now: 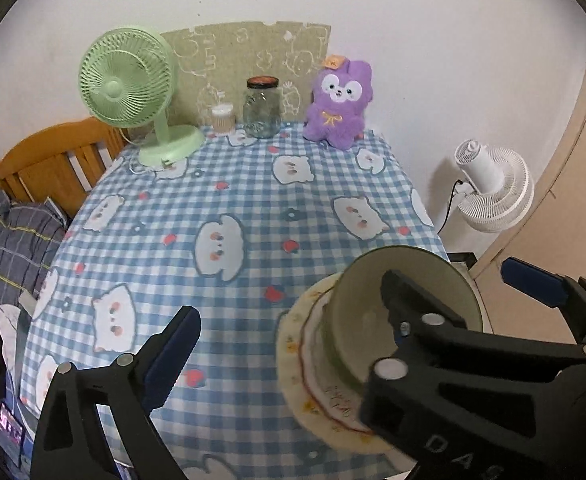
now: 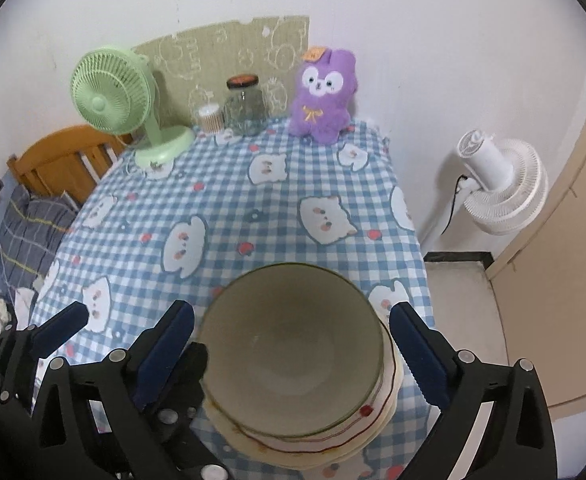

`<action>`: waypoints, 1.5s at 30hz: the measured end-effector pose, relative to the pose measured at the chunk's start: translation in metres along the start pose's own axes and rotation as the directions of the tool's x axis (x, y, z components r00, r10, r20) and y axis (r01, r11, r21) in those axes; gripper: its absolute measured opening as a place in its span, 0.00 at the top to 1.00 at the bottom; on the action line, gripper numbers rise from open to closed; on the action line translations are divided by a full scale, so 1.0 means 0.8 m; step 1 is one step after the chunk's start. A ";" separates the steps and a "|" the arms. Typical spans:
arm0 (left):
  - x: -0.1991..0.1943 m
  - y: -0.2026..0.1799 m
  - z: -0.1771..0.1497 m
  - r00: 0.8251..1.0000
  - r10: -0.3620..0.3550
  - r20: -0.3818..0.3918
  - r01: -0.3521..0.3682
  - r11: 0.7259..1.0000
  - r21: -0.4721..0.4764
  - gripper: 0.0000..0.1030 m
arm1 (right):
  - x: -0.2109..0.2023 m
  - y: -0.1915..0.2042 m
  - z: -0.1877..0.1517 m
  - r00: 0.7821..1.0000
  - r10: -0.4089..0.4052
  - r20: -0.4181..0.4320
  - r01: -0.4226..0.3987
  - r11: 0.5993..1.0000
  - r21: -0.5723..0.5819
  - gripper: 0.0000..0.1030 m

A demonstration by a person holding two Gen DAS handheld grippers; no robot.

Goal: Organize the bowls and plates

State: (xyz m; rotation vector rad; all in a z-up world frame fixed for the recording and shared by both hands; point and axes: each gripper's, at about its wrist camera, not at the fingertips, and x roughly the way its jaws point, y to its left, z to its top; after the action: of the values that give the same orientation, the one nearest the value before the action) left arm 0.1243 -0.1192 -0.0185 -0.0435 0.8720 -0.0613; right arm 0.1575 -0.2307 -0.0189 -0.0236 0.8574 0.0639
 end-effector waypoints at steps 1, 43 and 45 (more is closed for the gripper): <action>-0.006 0.007 -0.001 1.000 0.001 0.009 -0.001 1.000 0.005 0.05 | -0.005 0.005 -0.002 1.000 -0.004 0.009 0.004 1.000 0.007 0.03; -0.069 0.162 -0.154 0.988 0.086 0.126 -0.093 0.994 0.050 0.01 | -0.061 0.108 -0.175 0.992 -0.028 0.127 0.019 0.997 0.076 0.03; -0.070 0.164 -0.157 0.988 0.087 0.127 -0.092 0.995 0.039 0.01 | -0.063 0.108 -0.179 0.991 -0.028 0.132 0.018 0.997 0.078 0.03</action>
State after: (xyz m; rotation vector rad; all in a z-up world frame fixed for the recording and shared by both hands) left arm -0.0034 0.0141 -0.0648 0.0332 0.7456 0.0061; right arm 0.0110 -0.1534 -0.0740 0.0419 0.7254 0.0109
